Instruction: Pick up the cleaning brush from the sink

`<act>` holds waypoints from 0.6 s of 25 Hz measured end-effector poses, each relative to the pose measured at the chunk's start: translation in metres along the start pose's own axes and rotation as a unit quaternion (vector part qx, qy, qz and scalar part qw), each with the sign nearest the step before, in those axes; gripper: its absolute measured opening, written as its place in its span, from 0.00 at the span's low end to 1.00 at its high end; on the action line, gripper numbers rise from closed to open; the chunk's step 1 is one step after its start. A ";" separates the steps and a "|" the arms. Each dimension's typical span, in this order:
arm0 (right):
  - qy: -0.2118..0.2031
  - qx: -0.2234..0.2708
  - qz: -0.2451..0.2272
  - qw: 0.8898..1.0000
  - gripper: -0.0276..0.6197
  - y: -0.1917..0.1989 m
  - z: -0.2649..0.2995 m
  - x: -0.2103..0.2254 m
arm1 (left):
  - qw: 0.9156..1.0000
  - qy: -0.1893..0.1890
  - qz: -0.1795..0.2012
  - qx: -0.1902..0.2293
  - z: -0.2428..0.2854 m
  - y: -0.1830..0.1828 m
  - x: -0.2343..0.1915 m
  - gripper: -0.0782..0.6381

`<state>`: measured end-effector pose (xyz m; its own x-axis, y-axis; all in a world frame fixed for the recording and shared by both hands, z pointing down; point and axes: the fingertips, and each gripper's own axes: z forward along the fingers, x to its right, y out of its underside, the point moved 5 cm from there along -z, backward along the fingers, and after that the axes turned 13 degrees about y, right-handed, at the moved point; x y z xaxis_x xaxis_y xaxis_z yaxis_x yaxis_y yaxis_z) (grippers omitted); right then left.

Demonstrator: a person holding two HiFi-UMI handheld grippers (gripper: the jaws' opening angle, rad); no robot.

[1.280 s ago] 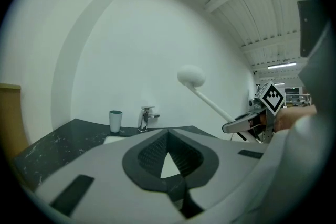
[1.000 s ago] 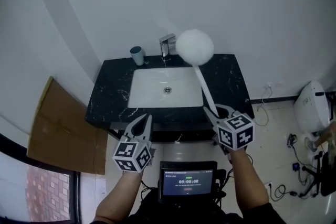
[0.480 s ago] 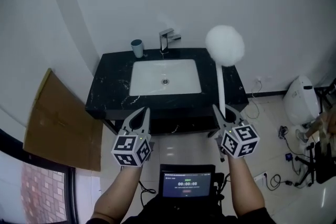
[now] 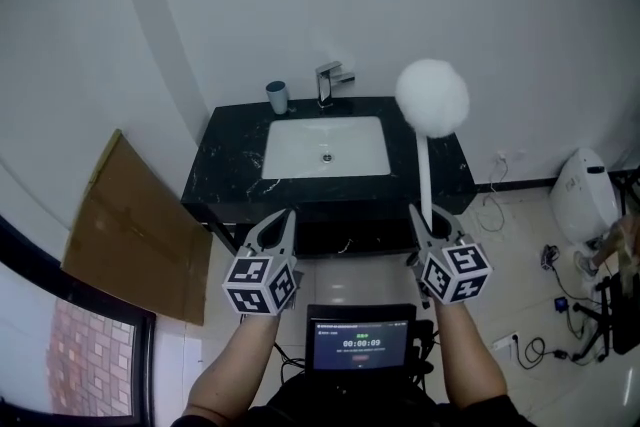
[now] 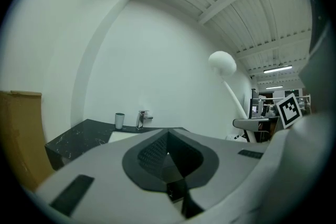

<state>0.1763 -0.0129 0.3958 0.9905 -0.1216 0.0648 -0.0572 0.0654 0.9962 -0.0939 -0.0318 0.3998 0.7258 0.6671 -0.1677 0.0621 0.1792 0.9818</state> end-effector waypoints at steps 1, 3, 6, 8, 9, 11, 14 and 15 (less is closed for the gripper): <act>-0.001 0.000 0.002 1.000 0.09 0.001 -0.003 0.000 | 1.000 -0.001 -0.001 0.000 -0.001 0.001 0.002 0.11; -0.002 0.000 0.004 1.000 0.09 0.002 -0.006 0.001 | 1.000 -0.002 -0.001 0.001 -0.001 0.002 0.006 0.11; -0.001 -0.002 0.004 1.000 0.09 0.003 -0.008 0.004 | 1.000 -0.003 -0.005 -0.003 0.000 0.006 0.009 0.11; -0.001 -0.003 0.006 1.000 0.09 0.003 -0.008 0.005 | 1.000 -0.003 -0.007 -0.008 0.001 0.010 0.010 0.11; -0.001 -0.002 0.005 1.000 0.09 0.003 -0.008 0.005 | 1.000 -0.003 -0.008 -0.009 0.002 0.011 0.010 0.11; 0.000 0.000 0.005 1.000 0.09 0.002 -0.008 0.006 | 1.000 -0.003 -0.007 -0.011 0.005 0.012 0.010 0.11; 0.001 -0.001 0.003 1.000 0.09 0.003 -0.009 0.007 | 1.000 -0.003 -0.008 -0.013 0.006 0.012 0.010 0.11; 0.002 -0.002 0.002 1.000 0.09 0.003 -0.009 0.007 | 1.000 -0.002 -0.009 -0.012 0.007 0.011 0.011 0.11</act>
<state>0.1847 -0.0043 0.3985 0.9907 -0.1181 0.0682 -0.0603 0.0693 0.9958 -0.0807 -0.0271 0.4096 0.7279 0.6604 -0.1845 0.0583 0.2085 0.9763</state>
